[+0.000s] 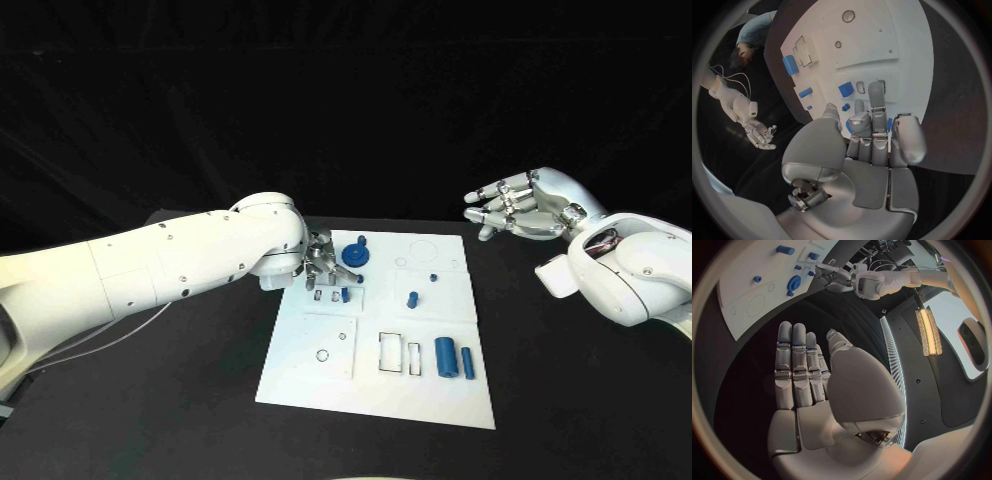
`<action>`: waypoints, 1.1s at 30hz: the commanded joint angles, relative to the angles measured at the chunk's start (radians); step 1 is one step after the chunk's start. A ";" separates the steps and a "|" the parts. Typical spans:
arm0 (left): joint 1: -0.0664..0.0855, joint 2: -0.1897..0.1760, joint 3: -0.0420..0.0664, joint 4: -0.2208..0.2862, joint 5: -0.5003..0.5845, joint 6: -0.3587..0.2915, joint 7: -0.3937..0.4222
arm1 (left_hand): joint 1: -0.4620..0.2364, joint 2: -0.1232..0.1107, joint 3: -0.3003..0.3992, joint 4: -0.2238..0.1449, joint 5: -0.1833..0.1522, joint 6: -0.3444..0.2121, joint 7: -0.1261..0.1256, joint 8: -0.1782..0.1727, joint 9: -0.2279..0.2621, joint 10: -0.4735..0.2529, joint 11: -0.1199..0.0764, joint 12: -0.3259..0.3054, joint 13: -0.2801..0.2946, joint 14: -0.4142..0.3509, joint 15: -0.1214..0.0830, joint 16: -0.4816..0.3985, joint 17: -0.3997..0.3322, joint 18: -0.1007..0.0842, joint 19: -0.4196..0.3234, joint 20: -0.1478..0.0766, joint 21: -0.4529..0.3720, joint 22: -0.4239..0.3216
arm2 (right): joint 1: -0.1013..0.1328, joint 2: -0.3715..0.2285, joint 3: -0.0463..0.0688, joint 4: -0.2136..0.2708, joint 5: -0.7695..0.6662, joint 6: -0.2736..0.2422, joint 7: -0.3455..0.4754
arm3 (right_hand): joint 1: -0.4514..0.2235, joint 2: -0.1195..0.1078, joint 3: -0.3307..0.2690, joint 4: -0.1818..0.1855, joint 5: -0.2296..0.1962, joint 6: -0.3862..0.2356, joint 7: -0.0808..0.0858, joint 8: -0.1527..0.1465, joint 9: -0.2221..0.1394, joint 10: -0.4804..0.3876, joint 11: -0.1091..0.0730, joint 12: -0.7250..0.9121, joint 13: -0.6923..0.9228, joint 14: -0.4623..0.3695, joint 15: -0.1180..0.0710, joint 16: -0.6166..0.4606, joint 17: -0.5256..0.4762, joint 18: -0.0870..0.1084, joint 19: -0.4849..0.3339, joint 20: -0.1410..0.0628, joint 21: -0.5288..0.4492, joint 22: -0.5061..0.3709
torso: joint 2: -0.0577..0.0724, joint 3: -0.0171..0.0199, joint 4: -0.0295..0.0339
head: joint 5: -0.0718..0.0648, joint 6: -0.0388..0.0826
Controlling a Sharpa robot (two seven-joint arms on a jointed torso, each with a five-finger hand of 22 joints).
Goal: Assemble the parts on the task board
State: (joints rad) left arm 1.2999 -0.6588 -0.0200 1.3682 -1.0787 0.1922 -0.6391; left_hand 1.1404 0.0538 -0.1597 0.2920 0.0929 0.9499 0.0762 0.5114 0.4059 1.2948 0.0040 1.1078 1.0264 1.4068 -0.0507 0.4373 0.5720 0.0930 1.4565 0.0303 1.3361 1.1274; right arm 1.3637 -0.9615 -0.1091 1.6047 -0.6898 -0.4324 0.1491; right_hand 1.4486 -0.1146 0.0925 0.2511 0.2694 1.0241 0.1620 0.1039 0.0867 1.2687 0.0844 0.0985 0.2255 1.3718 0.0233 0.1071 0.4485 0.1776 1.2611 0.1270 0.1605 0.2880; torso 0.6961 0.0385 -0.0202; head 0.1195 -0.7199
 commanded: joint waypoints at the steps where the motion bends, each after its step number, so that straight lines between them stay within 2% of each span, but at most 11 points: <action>1: 0.000 0.010 -0.001 -0.008 -0.014 0.040 -0.007 | -0.007 0.005 -0.008 -0.001 0.005 -0.008 0.001 0.007 0.003 0.001 0.001 0.004 -0.002 0.006 -0.003 -0.004 0.002 -0.015 0.006 0.003 0.005 0.003 | -0.001 0.002 0.000 -0.002 -0.018 -0.005 -0.010 | -0.010 0.002 -0.007 0.001 0.006 0.002 0.004 -0.004 0.002 0.000 0.007 -0.006 -0.001 -0.003 0.007 -0.006 -0.001 0.006 -0.001 0.008 -0.007 -0.003 | 0.003 0.0009 -0.0032 | 0.003 -0.001; 5: 0.000 0.020 -0.004 -0.016 -0.012 0.044 -0.008 | -0.005 0.009 -0.008 -0.002 0.005 -0.009 0.001 0.008 0.005 0.001 0.001 0.005 -0.001 0.006 -0.002 -0.005 0.003 -0.016 0.006 0.003 0.007 0.005 | -0.001 0.005 -0.001 -0.004 -0.018 -0.006 -0.011 | -0.011 0.003 -0.008 0.001 0.011 0.002 0.005 -0.004 0.002 -0.001 0.007 -0.007 -0.002 -0.003 0.008 -0.008 -0.002 0.006 -0.001 0.009 -0.009 -0.005 | 0.004 0.0009 -0.0014 | 0.003 -0.003; 13: -0.002 0.035 -0.010 -0.030 -0.008 0.059 -0.009 | 0.006 0.014 -0.006 -0.004 0.006 -0.013 0.001 0.012 0.010 0.000 0.001 0.006 0.001 0.007 -0.002 -0.008 0.006 -0.016 0.005 0.003 0.009 0.009 | -0.004 0.011 -0.001 -0.007 -0.019 -0.005 -0.013 | -0.012 0.003 -0.008 0.000 0.018 0.001 0.006 -0.005 0.002 -0.002 0.008 -0.008 -0.003 -0.003 0.008 -0.011 -0.003 0.006 0.000 0.010 -0.012 -0.010 | 0.003 0.0017 -0.0032 | 0.004 -0.008; 19: -0.002 0.037 -0.011 -0.033 -0.004 0.074 -0.010 | 0.015 0.017 -0.004 -0.005 0.006 -0.015 0.001 0.014 0.014 -0.001 0.001 0.006 0.002 0.007 -0.002 -0.009 0.008 -0.016 0.005 0.004 0.011 0.011 | -0.005 0.013 -0.001 -0.009 -0.019 -0.005 -0.014 | -0.011 0.005 -0.007 -0.001 0.028 0.001 0.007 -0.005 0.002 -0.002 0.009 -0.010 -0.004 -0.003 0.009 -0.015 -0.004 0.006 0.001 0.010 -0.016 -0.014 | 0.003 0.0013 -0.0024 | 0.002 -0.009; 22: -0.002 0.040 -0.011 -0.034 -0.001 0.078 -0.010 | 0.023 0.020 -0.002 -0.006 0.007 -0.017 0.001 0.017 0.017 -0.001 0.001 0.007 0.003 0.007 -0.002 -0.011 0.010 -0.017 0.005 0.004 0.013 0.014 | -0.005 0.014 -0.001 -0.009 -0.019 -0.005 -0.015 | -0.009 0.006 -0.005 -0.002 0.057 0.001 0.007 -0.006 0.003 -0.002 0.009 -0.013 -0.006 -0.001 0.009 -0.020 -0.006 0.007 0.005 0.010 -0.020 -0.023 | 0.003 0.0016 -0.0024 | 0.001 -0.009; 33: -0.004 0.044 -0.012 -0.035 0.014 0.083 -0.009 | 0.069 0.028 0.028 -0.008 0.009 -0.023 -0.001 0.028 0.033 -0.002 0.000 0.011 0.008 0.009 -0.003 -0.018 0.021 -0.017 0.002 0.004 0.020 0.023 | -0.006 0.018 -0.002 -0.012 -0.021 -0.003 -0.016 | -0.007 0.008 -0.001 -0.004 0.075 0.001 0.007 -0.007 0.004 -0.002 0.009 -0.015 -0.008 -0.002 0.009 -0.025 -0.007 0.007 0.007 0.010 -0.025 -0.030 | 0.003 0.0016 -0.0025 | 0.002 -0.012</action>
State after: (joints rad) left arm 1.2966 -0.6175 -0.0319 1.3340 -1.0757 0.2506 -0.6484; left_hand 1.2025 0.0814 -0.1366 0.2831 0.0984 0.9357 0.0764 0.5363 0.4381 1.2948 0.0040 1.1153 1.0332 1.4105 -0.0542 0.4225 0.5915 0.0931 1.4564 0.0303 1.3506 1.1495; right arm 1.3581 -0.9449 -0.1109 1.5936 -0.7006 -0.4340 0.1362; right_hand 1.4447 -0.1107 0.0898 0.2538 0.3390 1.0240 0.1619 0.1040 0.0888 1.2651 0.0881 0.0871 0.2183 1.3683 0.0267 0.0857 0.4422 0.1775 1.2647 0.1306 0.1392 0.2590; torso 0.6989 0.0401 -0.0229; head 0.1214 -0.7303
